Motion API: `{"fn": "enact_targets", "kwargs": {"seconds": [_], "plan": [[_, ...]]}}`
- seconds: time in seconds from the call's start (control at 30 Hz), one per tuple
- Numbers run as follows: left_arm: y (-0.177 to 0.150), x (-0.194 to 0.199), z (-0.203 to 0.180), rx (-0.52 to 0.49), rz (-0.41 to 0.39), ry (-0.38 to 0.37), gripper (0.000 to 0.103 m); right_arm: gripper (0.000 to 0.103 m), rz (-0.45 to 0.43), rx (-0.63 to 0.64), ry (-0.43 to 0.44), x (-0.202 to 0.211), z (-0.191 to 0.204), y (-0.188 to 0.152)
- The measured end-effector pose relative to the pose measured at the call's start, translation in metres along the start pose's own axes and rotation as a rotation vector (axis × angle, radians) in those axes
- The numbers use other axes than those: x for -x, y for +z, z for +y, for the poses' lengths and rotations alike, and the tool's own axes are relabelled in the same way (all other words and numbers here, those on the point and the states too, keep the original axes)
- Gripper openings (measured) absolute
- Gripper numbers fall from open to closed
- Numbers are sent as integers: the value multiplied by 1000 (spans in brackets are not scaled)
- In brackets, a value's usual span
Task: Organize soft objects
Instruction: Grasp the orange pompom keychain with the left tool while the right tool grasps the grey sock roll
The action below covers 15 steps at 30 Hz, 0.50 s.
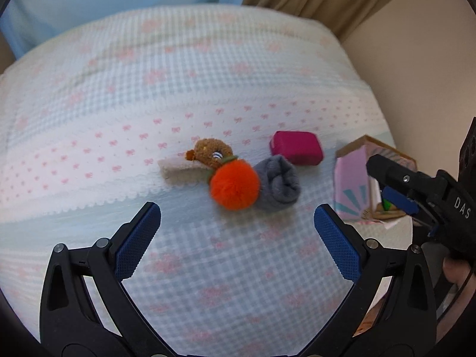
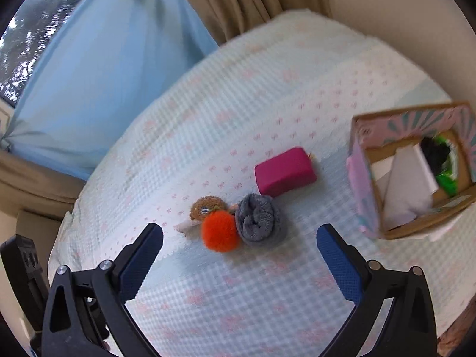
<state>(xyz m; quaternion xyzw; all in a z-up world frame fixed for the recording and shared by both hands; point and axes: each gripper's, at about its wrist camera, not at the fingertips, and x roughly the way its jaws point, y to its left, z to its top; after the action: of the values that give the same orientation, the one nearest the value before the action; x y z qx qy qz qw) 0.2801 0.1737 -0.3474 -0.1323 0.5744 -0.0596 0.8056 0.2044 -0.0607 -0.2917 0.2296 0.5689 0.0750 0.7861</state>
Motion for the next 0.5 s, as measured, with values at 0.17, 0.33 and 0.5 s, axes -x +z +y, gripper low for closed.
{"fn": "enact_targets", "kwargs": {"seconds": [0.17, 0.33, 0.5], "plan": [[14, -53, 4, -3, 69, 2, 102, 103, 82, -51, -22, -57, -8, 9], [25, -104, 10, 11, 141, 1, 102, 103, 143, -114, -29, -103, -20, 11], [27, -140, 23, 118, 191, -16, 100, 99, 187, -204, -24, -135, -35, 7]]}}
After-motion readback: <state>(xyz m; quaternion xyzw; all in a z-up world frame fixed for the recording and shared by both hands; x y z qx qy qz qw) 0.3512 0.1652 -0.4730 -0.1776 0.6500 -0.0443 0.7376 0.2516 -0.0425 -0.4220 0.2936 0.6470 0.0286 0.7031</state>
